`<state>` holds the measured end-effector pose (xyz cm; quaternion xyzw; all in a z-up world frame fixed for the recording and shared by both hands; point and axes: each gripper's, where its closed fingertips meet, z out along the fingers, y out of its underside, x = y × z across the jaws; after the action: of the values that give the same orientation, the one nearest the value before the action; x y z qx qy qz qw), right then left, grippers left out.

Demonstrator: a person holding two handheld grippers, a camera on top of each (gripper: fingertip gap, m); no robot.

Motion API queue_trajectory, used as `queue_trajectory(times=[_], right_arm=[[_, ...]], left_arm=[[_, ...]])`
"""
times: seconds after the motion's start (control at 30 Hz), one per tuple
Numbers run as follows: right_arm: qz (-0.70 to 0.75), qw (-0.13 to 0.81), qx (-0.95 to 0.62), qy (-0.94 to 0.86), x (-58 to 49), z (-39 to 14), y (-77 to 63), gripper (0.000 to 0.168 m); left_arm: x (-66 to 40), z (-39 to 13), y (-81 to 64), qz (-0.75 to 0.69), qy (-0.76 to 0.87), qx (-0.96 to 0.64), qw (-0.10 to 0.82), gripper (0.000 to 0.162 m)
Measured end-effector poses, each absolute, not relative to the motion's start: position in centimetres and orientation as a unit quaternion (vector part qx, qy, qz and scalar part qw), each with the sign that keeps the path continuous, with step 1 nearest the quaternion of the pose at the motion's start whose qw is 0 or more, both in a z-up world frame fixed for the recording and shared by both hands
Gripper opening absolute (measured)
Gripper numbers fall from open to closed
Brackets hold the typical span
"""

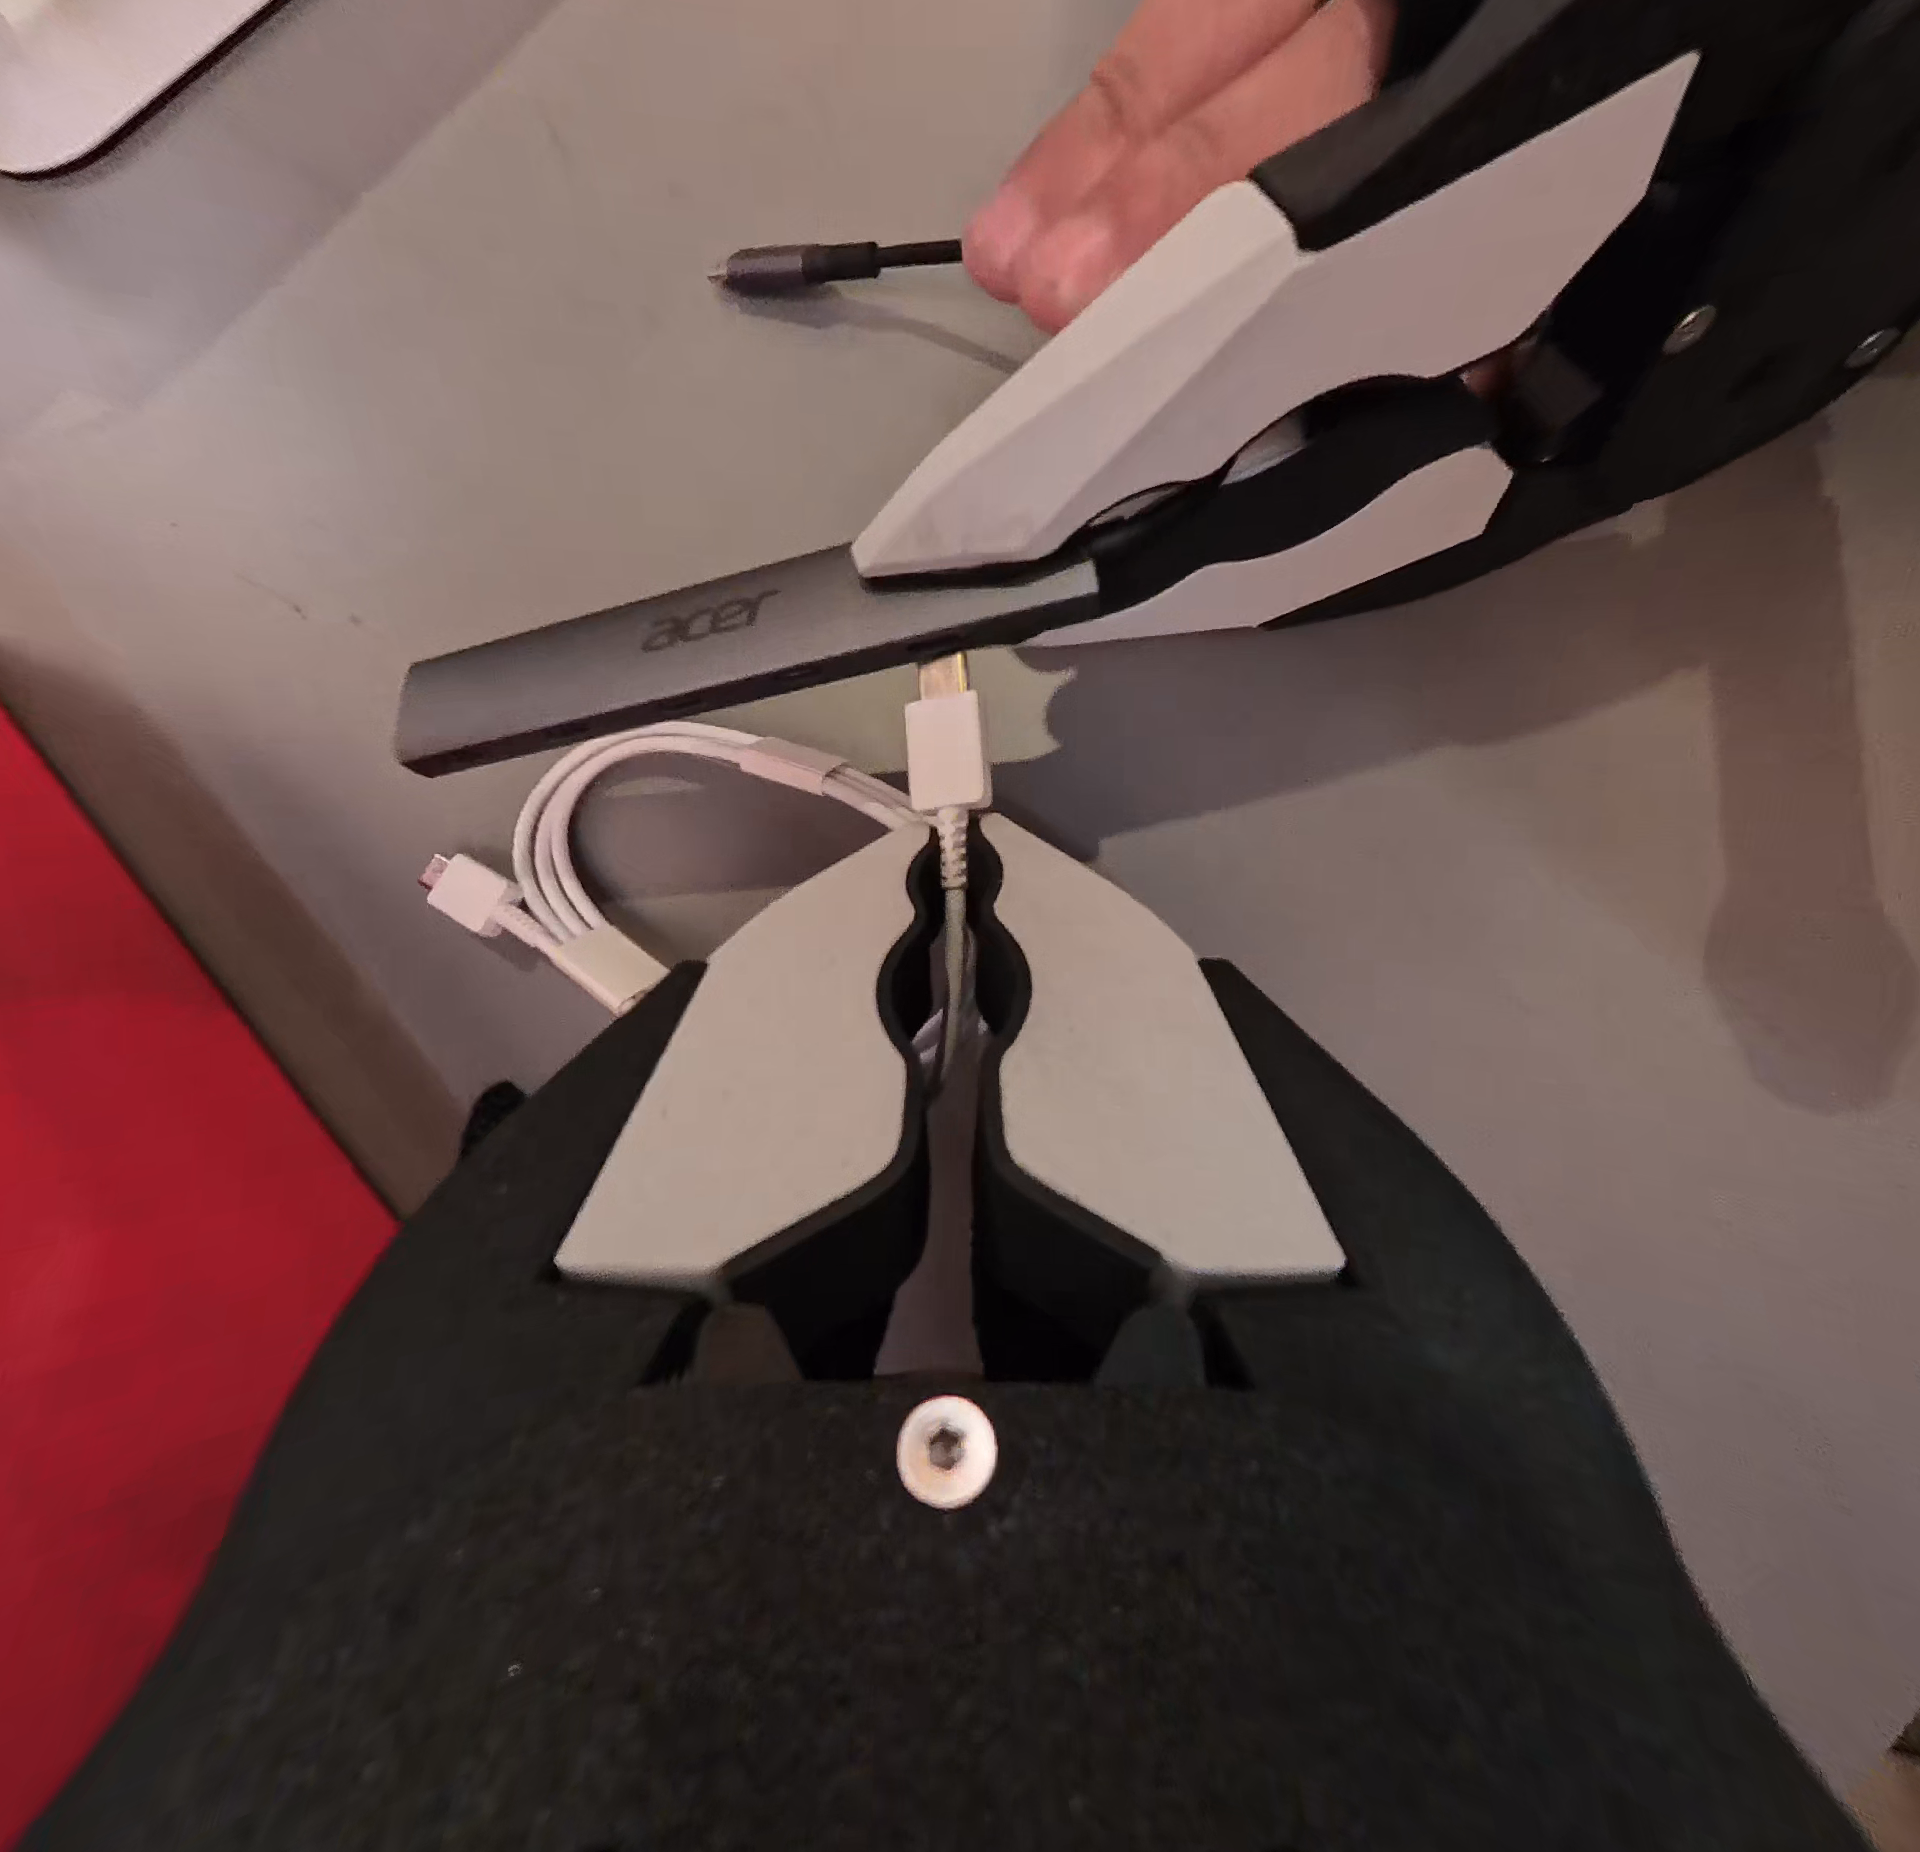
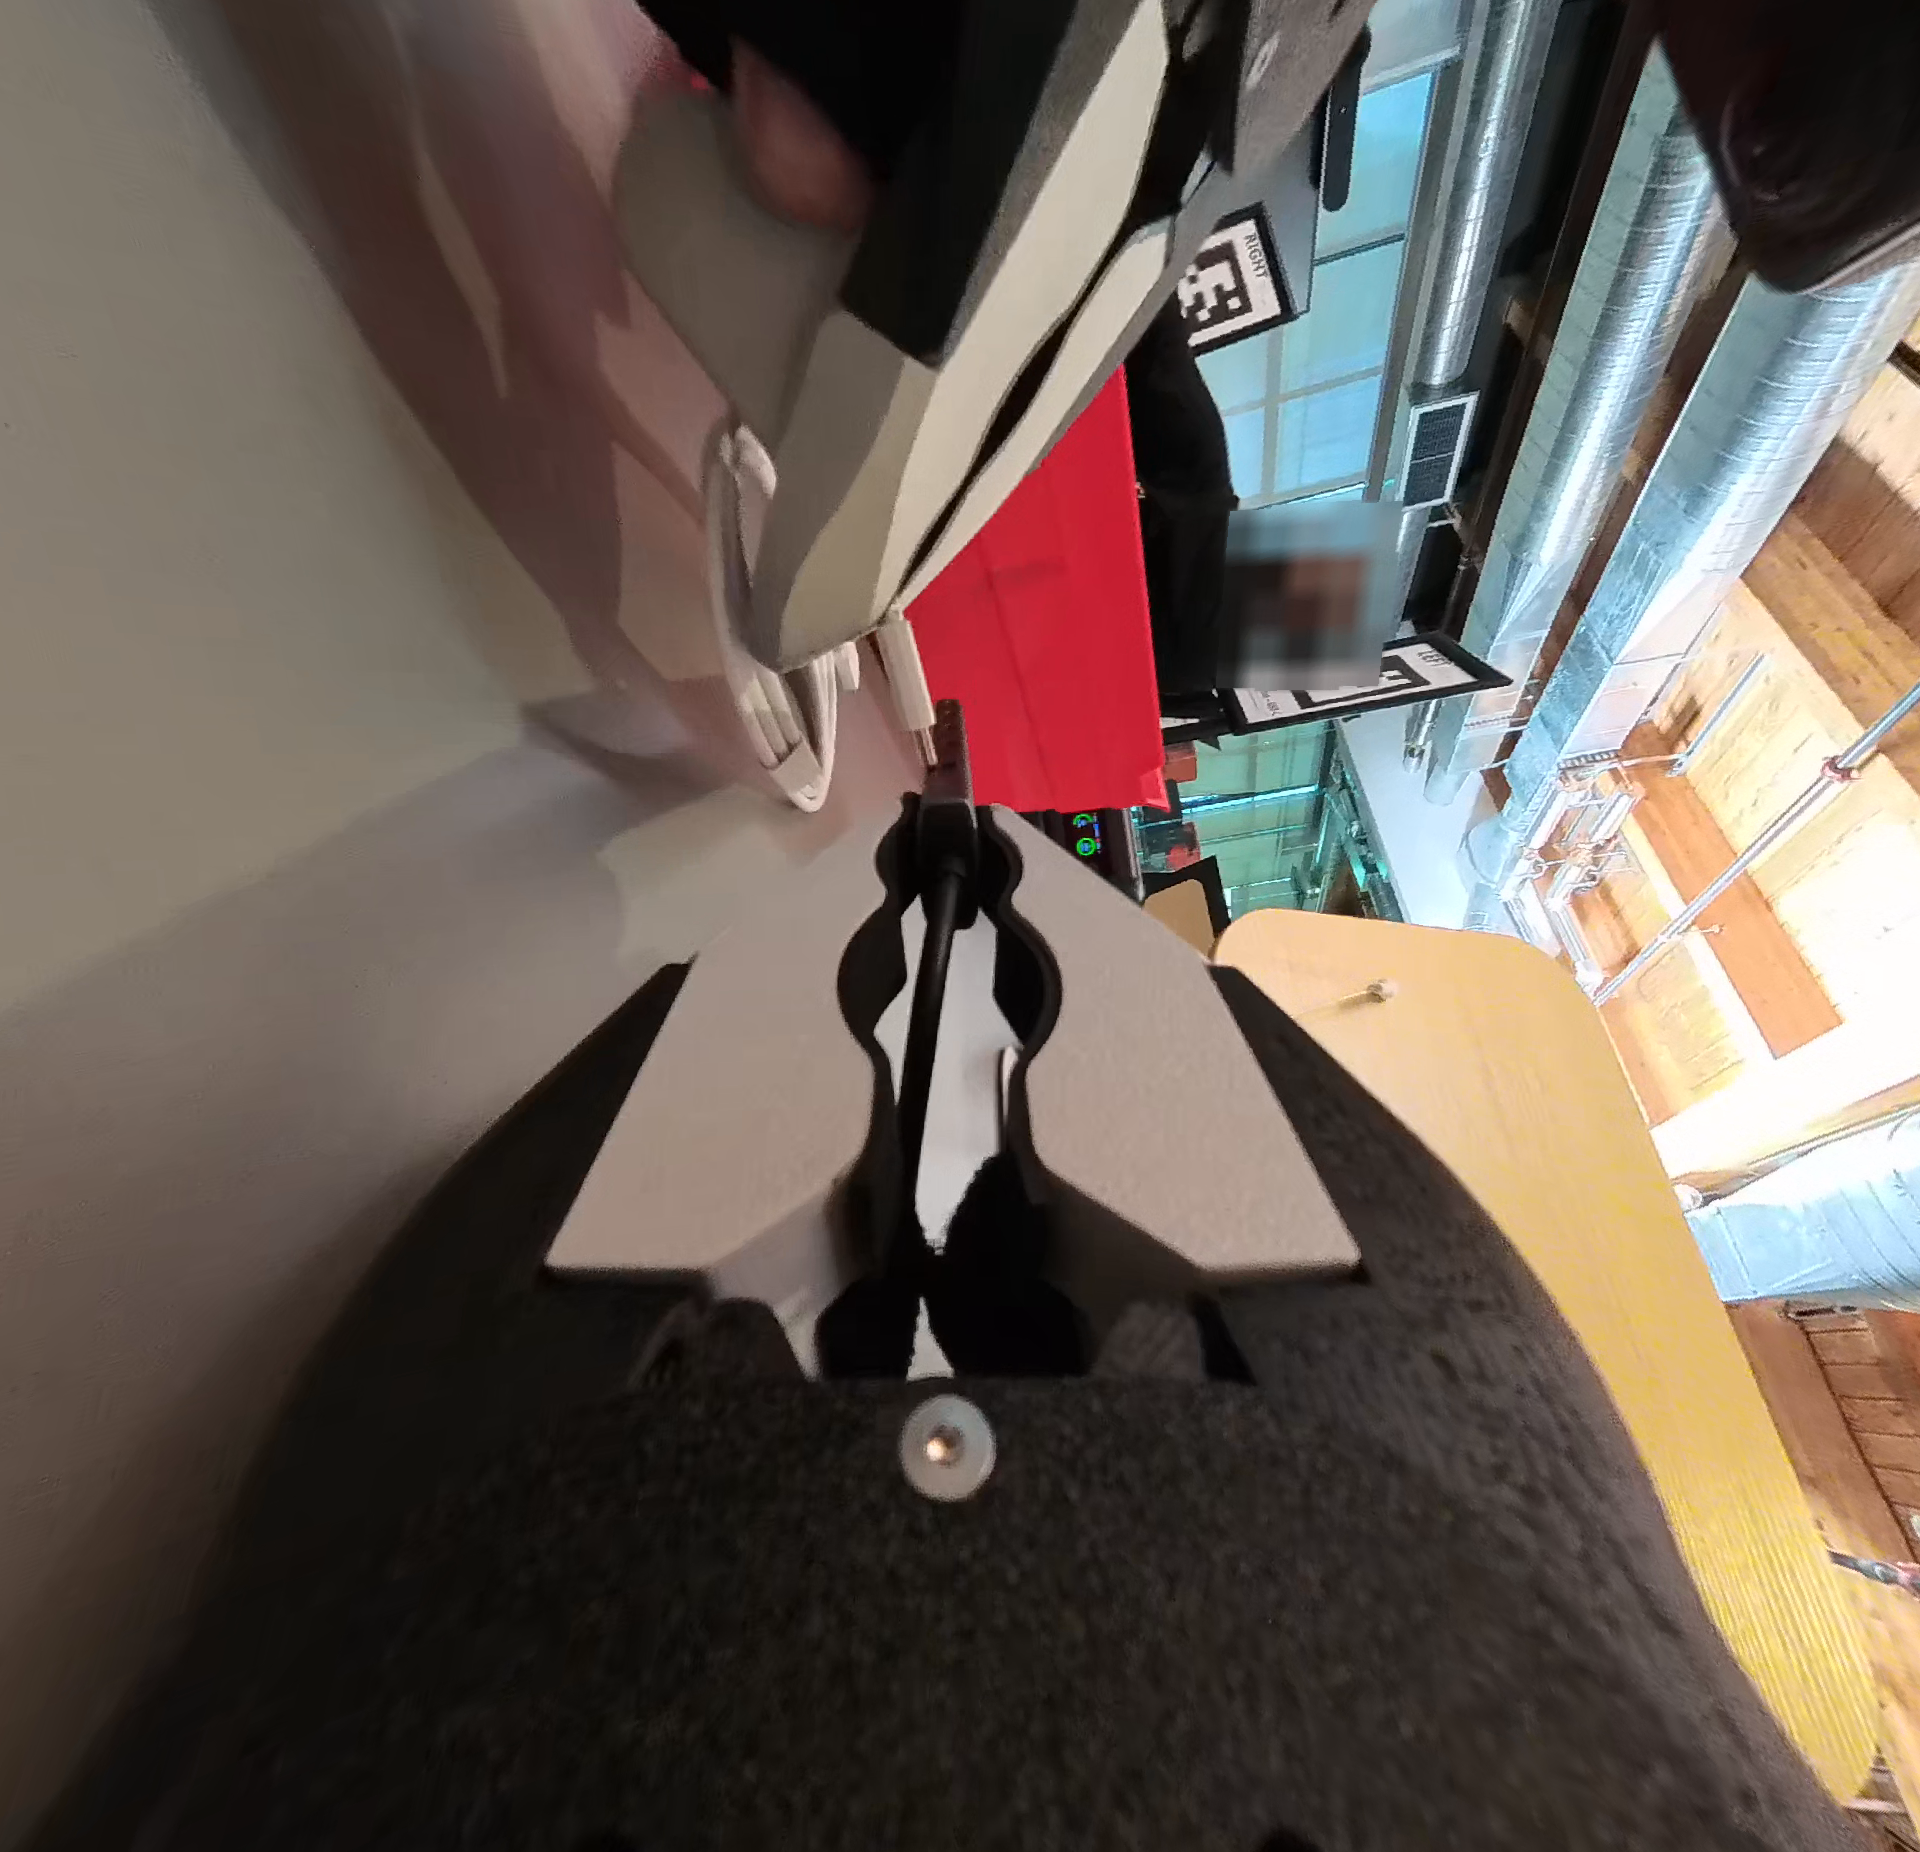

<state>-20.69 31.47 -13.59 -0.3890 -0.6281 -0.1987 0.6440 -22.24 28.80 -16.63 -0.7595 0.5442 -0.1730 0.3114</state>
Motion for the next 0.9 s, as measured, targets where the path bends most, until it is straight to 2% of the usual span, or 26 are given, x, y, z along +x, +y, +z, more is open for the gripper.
queue_trajectory(times=[0.03, 0.9], right_arm=[[-0.201, 0.641, -0.39, -0.63, -20.7, -13.8, 31.5, 0.008], [-0.226, 0.614, -0.381, -0.654, -21.2, -14.9, 31.4, 0.008]], left_arm=[[-22.3, -16.6, 28.8, -0.177, 0.542, -0.76, 0.312, 0.002], [-22.6, -17.7, 29.1, -0.127, 0.561, -0.758, 0.307, 0.002]])
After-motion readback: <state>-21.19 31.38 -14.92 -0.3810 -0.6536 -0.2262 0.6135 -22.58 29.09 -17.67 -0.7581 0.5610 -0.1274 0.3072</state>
